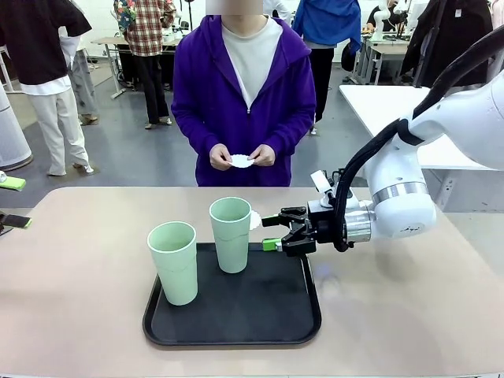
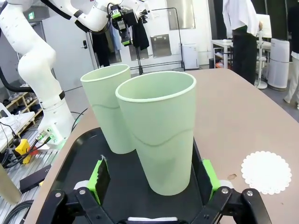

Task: Place coasters on the table and set cups on them.
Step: Take one Reusable plastic cup from the Flat Tray and place it on a coaster set by the human.

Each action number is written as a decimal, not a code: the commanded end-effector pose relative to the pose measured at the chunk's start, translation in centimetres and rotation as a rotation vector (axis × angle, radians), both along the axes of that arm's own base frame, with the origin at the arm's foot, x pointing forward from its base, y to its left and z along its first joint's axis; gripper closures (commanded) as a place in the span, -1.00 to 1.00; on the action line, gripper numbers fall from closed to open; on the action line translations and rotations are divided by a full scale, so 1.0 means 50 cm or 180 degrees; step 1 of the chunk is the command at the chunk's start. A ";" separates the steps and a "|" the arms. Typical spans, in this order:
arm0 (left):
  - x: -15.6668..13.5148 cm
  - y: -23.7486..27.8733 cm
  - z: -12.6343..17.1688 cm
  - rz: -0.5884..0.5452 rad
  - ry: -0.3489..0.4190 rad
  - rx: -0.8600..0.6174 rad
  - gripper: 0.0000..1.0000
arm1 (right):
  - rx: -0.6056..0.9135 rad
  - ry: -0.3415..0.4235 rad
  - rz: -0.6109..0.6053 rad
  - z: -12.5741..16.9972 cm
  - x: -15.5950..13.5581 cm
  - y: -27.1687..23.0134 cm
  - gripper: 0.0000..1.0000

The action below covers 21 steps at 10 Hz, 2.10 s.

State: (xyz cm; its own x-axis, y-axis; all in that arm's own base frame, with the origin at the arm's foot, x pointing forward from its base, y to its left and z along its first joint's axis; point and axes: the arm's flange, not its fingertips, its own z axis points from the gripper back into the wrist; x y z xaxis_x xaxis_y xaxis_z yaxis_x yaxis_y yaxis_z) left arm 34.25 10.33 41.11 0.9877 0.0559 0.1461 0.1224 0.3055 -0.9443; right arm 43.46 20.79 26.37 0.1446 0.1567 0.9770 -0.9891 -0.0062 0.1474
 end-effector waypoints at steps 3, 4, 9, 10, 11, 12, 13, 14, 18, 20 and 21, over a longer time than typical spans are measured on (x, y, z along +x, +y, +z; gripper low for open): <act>0.001 0.000 0.003 0.0005 -0.0061 -0.0054 -1.00 | -0.0043 -0.0051 0.0083 -0.017 0.004 0.023 -1.00; 0.001 0.000 0.003 0.0005 -0.0061 -0.0054 -1.00 | -0.0036 -0.0118 0.0112 -0.023 0.005 0.030 -1.00; 0.001 0.000 0.003 0.0005 -0.0061 -0.0054 -1.00 | -0.0281 -0.0044 0.0207 -0.071 0.020 0.057 -1.00; 0.001 0.000 0.003 0.0005 -0.0061 -0.0054 -1.00 | -0.0309 -0.0021 0.0177 -0.083 0.026 0.061 -1.00; 0.001 0.000 0.003 0.0005 -0.0061 -0.0054 -1.00 | -0.0302 0.0004 0.0170 -0.089 0.032 0.063 -1.00; 0.001 0.000 0.003 0.0005 -0.0061 -0.0054 -1.00 | -0.0294 0.0017 0.0169 -0.092 0.035 0.067 -1.00; 0.001 0.000 0.003 0.0005 -0.0061 -0.0054 -1.00 | -0.0268 0.0042 0.0187 -0.095 0.037 0.072 -1.00; 0.001 0.000 0.003 0.0005 -0.0061 -0.0054 -1.00 | -0.0241 0.0056 0.0213 -0.097 0.039 0.077 -1.00; 0.001 0.000 0.003 0.0005 -0.0061 -0.0054 -1.00 | -0.0162 0.0012 0.0267 -0.091 0.041 0.092 -1.00; 0.001 0.000 0.003 0.0005 -0.0061 -0.0054 -1.00 | -0.0134 -0.0031 0.0327 -0.084 0.040 0.104 -1.00; 0.001 0.000 0.003 0.0005 -0.0061 -0.0054 -1.00 | -0.0125 -0.0045 0.0395 -0.081 0.039 0.111 -1.00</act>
State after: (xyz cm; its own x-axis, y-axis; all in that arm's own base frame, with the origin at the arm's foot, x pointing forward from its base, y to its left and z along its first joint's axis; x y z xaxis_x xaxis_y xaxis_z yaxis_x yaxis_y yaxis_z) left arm 34.25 10.33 41.11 0.9877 0.0559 0.1461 0.1224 0.3055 -0.9443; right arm 45.14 25.57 22.40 0.1179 0.2125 0.9700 -0.9852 -0.0976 0.1411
